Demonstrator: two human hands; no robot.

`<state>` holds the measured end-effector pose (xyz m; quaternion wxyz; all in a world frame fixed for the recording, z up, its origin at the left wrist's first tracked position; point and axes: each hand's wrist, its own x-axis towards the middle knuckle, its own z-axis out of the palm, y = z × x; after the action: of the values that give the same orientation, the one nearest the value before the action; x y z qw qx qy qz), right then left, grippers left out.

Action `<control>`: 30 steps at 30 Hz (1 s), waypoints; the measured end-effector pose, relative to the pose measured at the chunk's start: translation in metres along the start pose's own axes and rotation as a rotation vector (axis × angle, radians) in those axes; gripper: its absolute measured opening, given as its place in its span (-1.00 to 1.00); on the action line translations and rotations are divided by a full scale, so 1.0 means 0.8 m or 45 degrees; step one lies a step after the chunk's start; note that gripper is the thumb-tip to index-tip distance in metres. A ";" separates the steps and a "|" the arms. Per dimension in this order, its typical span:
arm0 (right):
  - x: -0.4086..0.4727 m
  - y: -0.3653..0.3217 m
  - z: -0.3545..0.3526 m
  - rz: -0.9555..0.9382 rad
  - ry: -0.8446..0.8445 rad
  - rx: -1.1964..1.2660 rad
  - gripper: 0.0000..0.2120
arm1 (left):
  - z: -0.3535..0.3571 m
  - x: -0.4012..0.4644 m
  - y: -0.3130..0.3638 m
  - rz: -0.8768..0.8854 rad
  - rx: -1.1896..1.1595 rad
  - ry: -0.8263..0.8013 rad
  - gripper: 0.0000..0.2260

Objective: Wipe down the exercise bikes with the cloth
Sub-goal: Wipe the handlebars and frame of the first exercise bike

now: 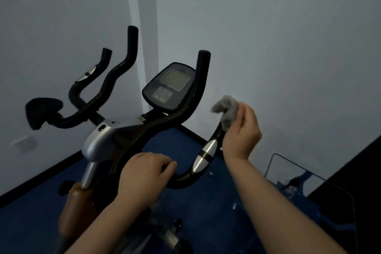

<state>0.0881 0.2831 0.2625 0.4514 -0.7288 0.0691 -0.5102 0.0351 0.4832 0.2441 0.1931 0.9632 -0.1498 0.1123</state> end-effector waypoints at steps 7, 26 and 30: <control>-0.071 0.006 -0.024 -0.659 -0.517 -0.075 -0.74 | -0.005 -0.010 0.002 -0.171 -0.541 0.369 -0.83; -0.066 -0.085 0.025 -0.624 -1.774 -0.644 -0.67 | 0.008 -0.068 -0.047 -0.724 -0.335 0.753 -0.75; -0.074 -0.083 0.022 -0.730 -1.705 -0.639 -0.67 | 0.013 -0.063 -0.053 -0.751 -0.341 0.755 -0.74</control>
<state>0.0508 0.3656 0.2689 0.0684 -0.9521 -0.2967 -0.0263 0.0040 0.5287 0.2066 0.3748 0.8572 0.1804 0.3037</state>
